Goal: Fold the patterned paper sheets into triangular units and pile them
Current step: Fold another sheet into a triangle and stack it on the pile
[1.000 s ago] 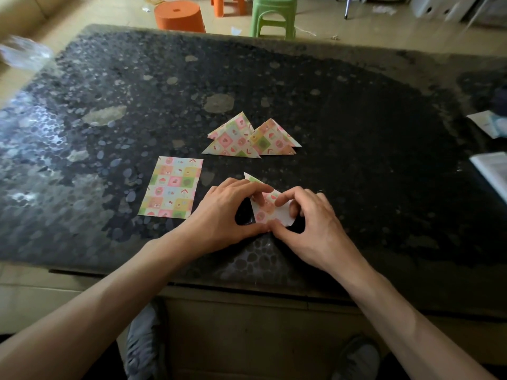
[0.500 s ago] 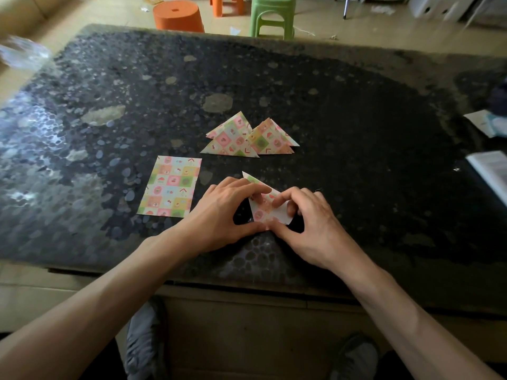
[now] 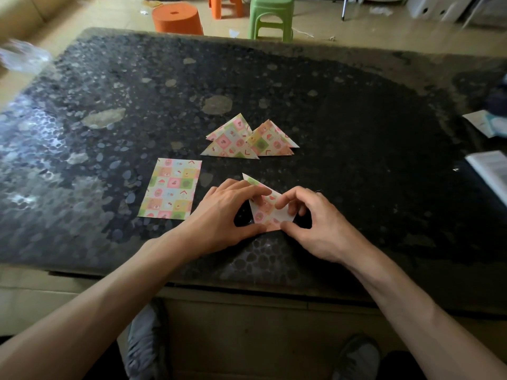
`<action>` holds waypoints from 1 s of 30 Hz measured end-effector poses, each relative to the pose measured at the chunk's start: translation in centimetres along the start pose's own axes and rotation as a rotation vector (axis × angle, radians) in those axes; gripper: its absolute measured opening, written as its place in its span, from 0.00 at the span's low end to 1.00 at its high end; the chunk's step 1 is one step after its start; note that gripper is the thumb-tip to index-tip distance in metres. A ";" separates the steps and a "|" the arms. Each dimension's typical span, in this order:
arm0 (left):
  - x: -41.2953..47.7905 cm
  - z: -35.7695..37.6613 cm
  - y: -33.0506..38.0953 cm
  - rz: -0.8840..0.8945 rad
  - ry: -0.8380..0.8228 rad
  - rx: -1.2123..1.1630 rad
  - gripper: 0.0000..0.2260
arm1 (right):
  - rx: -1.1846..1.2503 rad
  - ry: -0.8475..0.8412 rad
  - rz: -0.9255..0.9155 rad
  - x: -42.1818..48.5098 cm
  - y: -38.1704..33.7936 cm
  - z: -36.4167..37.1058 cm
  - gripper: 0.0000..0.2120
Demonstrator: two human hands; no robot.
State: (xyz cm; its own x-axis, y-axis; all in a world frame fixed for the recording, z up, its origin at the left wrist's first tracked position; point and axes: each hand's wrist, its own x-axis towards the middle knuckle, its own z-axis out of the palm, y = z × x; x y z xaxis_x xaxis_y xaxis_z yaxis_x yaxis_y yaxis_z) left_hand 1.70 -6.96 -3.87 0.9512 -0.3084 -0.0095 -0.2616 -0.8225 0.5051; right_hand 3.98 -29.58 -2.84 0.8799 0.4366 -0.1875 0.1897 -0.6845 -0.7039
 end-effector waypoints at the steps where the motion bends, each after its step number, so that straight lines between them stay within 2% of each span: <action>1: 0.0 0.0 0.0 0.001 0.002 0.000 0.30 | 0.003 -0.004 0.002 0.0 0.0 -0.1 0.15; 6: -0.1 0.1 0.1 0.003 0.008 -0.001 0.30 | 0.067 -0.014 0.017 0.2 0.3 -0.7 0.18; 12: -0.2 -0.2 -0.2 -0.002 -0.024 -0.056 0.32 | 0.049 -0.008 0.038 0.2 -0.1 -0.5 0.14; 19: -0.2 -0.2 -0.2 -0.017 -0.035 -0.095 0.34 | -0.150 0.123 0.020 0.2 -0.6 1.8 0.21; 26: -0.4 -0.3 -0.2 -0.003 -0.030 -0.090 0.33 | -0.074 0.143 0.023 0.0 -0.6 1.6 0.19; 30: -0.2 -0.4 -0.4 0.005 -0.041 -0.090 0.33 | 0.041 0.059 0.053 0.0 -0.3 0.2 0.20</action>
State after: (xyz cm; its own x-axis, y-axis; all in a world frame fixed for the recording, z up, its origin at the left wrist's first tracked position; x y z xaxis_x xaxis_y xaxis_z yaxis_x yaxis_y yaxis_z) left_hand 1.65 -6.36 -3.75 0.9419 -0.3334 -0.0413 -0.2488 -0.7749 0.5811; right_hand 3.84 -29.23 -2.72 0.9124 0.3648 -0.1856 0.1254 -0.6808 -0.7217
